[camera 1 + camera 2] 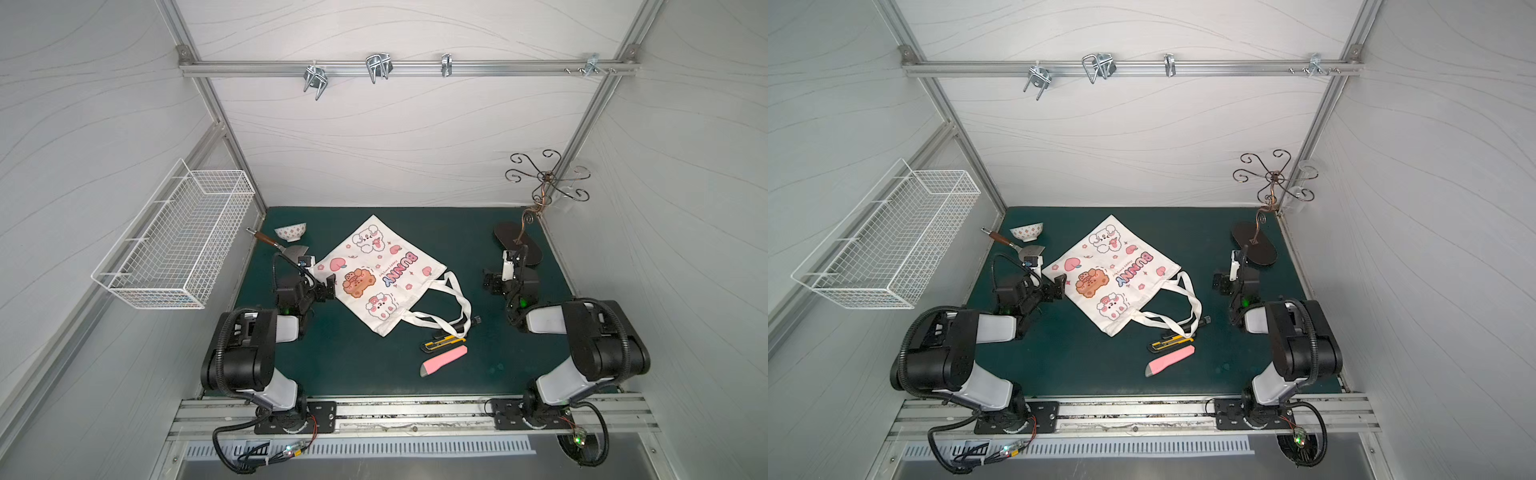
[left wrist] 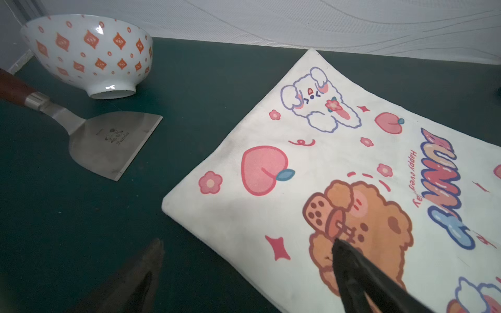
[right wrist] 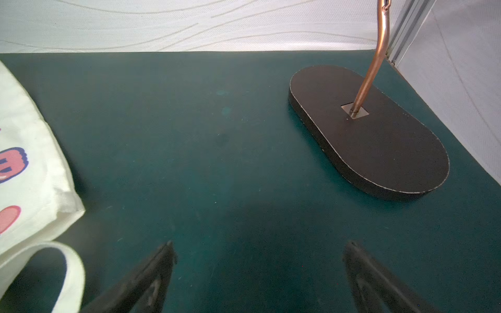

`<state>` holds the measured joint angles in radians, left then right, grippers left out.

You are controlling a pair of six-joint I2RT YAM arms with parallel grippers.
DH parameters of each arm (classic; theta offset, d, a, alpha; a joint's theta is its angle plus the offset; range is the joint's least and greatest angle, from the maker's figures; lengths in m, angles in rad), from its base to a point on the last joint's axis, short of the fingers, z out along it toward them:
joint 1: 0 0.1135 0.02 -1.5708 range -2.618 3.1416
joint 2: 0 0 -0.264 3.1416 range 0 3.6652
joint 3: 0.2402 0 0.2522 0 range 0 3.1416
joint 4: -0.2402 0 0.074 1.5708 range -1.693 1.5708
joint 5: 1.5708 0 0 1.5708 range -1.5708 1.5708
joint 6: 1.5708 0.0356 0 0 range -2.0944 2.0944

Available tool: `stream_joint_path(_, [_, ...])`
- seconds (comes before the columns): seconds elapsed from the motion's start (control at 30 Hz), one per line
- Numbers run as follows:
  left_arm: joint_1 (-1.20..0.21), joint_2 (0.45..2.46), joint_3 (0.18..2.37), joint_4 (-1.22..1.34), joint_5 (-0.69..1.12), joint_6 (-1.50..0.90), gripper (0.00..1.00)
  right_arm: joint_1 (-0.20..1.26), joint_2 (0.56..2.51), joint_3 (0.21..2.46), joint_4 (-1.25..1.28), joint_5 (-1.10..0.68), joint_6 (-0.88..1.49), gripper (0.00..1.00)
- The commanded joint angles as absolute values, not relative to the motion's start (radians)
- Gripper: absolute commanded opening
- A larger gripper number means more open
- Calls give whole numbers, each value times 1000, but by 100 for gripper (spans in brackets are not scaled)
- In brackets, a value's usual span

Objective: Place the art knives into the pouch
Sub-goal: Open the pouch at the center of the board.

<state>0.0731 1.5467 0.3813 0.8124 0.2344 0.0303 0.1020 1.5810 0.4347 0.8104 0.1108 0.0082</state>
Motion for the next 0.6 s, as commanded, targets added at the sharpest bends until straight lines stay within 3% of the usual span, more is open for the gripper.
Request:
stream_joint_path(0.0, [75,1541,396,866,241,46,99,97,1577,436,824,103,4,99])
stream_joint_path(0.57, [110,1546,409,853,287,23,99,97,1579,436,823,102,3,99])
